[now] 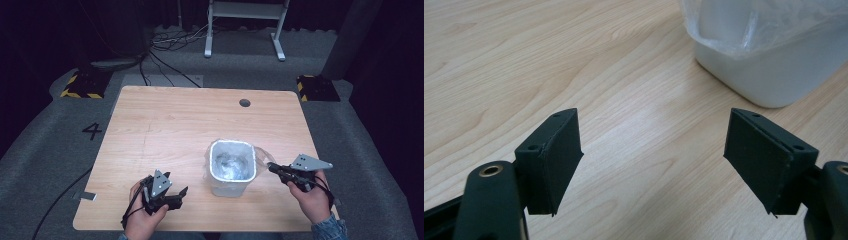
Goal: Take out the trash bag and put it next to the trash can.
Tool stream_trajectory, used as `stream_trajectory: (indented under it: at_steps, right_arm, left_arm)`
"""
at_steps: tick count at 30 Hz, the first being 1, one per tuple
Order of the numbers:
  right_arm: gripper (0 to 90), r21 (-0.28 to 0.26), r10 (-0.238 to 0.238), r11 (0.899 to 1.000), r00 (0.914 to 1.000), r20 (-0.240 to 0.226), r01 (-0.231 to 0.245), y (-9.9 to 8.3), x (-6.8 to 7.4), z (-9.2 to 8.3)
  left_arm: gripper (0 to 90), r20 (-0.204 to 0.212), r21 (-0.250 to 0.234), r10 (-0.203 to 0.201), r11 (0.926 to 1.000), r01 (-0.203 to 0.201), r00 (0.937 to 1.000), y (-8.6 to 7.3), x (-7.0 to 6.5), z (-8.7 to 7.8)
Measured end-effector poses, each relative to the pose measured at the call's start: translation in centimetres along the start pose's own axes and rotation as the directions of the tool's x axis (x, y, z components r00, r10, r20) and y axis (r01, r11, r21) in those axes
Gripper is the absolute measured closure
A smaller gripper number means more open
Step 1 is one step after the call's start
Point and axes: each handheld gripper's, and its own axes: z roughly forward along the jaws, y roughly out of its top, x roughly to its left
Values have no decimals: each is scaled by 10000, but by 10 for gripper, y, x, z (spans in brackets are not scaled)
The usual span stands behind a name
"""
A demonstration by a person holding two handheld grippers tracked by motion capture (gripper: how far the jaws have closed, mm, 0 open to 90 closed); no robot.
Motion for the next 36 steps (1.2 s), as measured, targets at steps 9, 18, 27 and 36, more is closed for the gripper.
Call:
stream_trajectory:
  at_steps: [9, 18, 27, 36]
  right_arm:
    - [900, -513, 76, 9986, 9998, -163, -85, 24, 5, -15]
    - [900, -1358, -165, 9906, 9997, -180, 139, 47, 11, -25]
    - [900, -1983, -537, 9791, 9976, -429, 442, 72, 27, -27]
    - [898, -2263, -980, 9712, 9905, -967, 740, 89, 47, -11]
  left_arm:
    - [225, -188, -56, -184, 9998, 183, 9997, -4, 3, -6]
    - [225, -5, 56, -63, 10000, 63, 10000, -3, 2, 1]
    - [223, 274, 183, 152, 9997, -157, 9995, -1, -4, 7]
    - [224, 496, 292, -17, 9996, 3, 9988, 1, -9, 17]
